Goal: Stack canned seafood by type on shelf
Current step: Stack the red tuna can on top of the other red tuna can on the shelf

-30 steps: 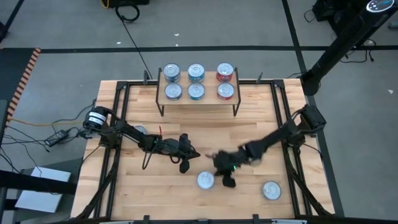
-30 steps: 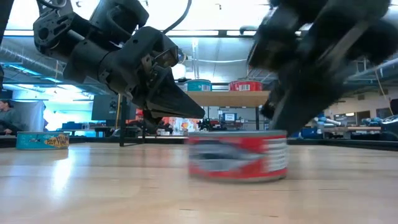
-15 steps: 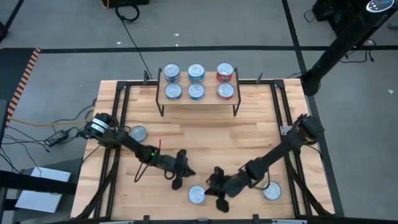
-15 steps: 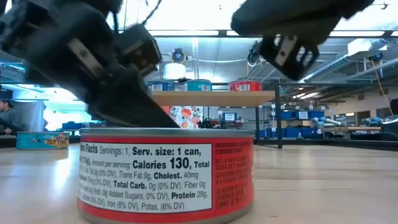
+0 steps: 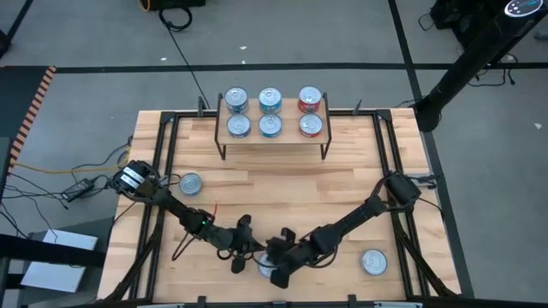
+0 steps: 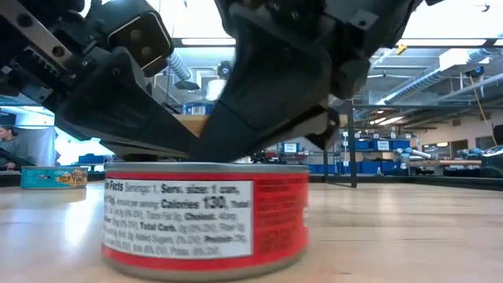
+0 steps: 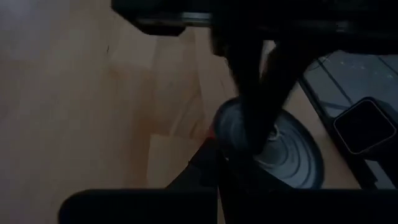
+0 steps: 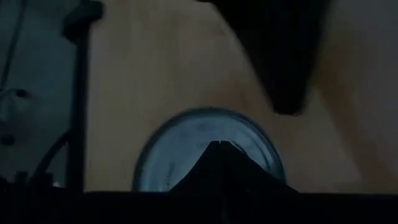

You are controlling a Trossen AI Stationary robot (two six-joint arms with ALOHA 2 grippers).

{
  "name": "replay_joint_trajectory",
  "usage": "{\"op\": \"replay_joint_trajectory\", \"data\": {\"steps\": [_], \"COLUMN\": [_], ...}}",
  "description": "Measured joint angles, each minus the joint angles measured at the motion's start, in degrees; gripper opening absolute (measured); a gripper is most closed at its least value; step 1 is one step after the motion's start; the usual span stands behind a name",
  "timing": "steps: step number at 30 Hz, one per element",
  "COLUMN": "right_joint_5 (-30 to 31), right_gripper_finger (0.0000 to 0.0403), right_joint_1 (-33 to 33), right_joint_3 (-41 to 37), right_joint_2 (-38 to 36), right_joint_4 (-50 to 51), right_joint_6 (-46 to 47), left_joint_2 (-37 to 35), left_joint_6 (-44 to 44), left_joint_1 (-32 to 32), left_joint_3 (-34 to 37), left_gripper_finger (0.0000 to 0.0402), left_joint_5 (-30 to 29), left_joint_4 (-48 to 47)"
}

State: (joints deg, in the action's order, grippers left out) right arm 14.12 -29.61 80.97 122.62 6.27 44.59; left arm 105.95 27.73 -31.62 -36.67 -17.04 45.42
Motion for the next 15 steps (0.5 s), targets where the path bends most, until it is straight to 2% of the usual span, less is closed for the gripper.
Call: {"op": "replay_joint_trajectory", "data": {"steps": [5, 8, 12, 15], "right_joint_5": [2.69, 4.02, 4.69, 4.71], "right_gripper_finger": [0.0006, 0.0006, 0.0006, 0.0006], "right_joint_1": [1.76, 2.92, 4.25, 5.56], "right_joint_3": [0.15, 0.26, 0.18, -0.05], "right_joint_2": [-1.17, -1.34, -2.13, -3.71], "right_joint_4": [8.25, 11.22, 13.51, 17.01], "right_joint_6": [3.5, 4.69, 4.47, 1.06], "left_joint_2": [0.0, 0.0, -0.25, -0.37], "left_joint_6": [0.04, 0.05, 0.64, 2.14], "left_joint_1": [0.0, 0.19, 1.56, 4.28], "left_joint_3": [0.0, 0.0, 0.02, 0.02], "left_gripper_finger": [0.0001, 0.0001, 0.0001, 0.0001], "left_joint_5": [-0.8, -4.48, -12.62, -11.98], "left_joint_4": [0.07, 0.76, 2.0, 1.88]}}
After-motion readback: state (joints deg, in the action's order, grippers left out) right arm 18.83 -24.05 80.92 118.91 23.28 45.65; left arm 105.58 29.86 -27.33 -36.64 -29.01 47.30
